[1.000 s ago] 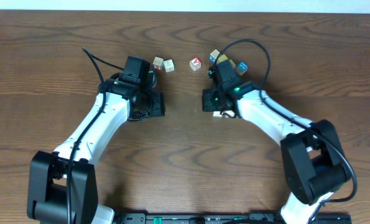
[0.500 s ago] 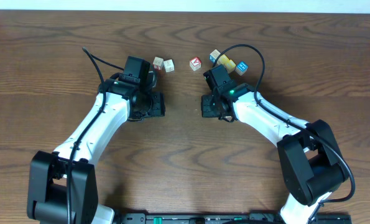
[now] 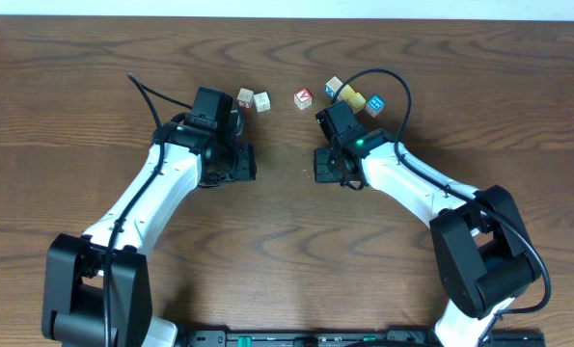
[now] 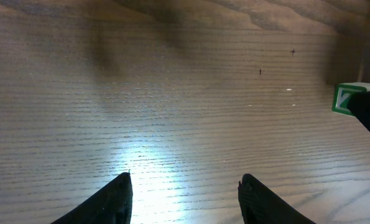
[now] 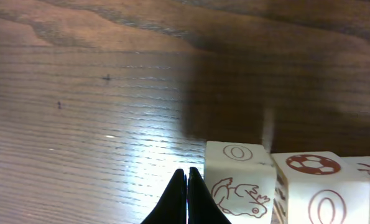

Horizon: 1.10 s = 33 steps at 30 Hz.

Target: Lift 3 blocks

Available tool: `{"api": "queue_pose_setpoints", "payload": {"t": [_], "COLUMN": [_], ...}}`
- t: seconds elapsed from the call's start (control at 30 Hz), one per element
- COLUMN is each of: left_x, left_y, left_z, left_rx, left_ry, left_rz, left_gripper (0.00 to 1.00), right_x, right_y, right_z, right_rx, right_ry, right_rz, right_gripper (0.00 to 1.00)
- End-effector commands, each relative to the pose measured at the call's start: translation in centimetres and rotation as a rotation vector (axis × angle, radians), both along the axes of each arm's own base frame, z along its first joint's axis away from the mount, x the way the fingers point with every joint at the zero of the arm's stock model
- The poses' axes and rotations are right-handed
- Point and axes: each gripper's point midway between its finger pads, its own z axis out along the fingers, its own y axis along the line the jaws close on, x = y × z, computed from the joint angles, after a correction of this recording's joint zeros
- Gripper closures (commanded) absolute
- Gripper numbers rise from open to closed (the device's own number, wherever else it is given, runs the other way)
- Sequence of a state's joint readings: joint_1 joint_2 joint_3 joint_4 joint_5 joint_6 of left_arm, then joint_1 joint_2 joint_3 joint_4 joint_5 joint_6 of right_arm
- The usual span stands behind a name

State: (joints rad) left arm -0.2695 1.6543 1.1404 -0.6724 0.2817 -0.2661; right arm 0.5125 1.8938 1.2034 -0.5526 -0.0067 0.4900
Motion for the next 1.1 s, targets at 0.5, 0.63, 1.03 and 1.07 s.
{"api": "queue_pose_setpoints", "payload": {"t": [0.5, 0.63, 1.03, 1.07], "left_x": [0.0, -0.2, 2.1, 2.1], "left_y": [-0.9, -2.1, -6.9, -7.6], "left_z": [0.3, 0.7, -0.5, -1.0], "left_rx": [-0.049, -0.118, -0.232, -0.244], "left_ry": [0.009, 0.015, 0.004, 0.008], "left_rz": [-0.014, -0.037, 0.061, 0.047], "left_gripper": [0.49, 0.63, 0.72, 0.72], "right_x": [2.3, 3.5, -0.9, -1.2], "right_y": [-0.2, -2.8, -14.1, -14.1], "right_z": [4.0, 7.0, 5.8, 5.4], "right_rx": [0.024, 0.047, 0.100, 0.141], "right_ry": [-0.037, -0.022, 0.277, 0.285], "right_rz": [-0.040, -0.051, -0.078, -0.071], "right_gripper": [0.99, 0.99, 0.99, 0.99]}}
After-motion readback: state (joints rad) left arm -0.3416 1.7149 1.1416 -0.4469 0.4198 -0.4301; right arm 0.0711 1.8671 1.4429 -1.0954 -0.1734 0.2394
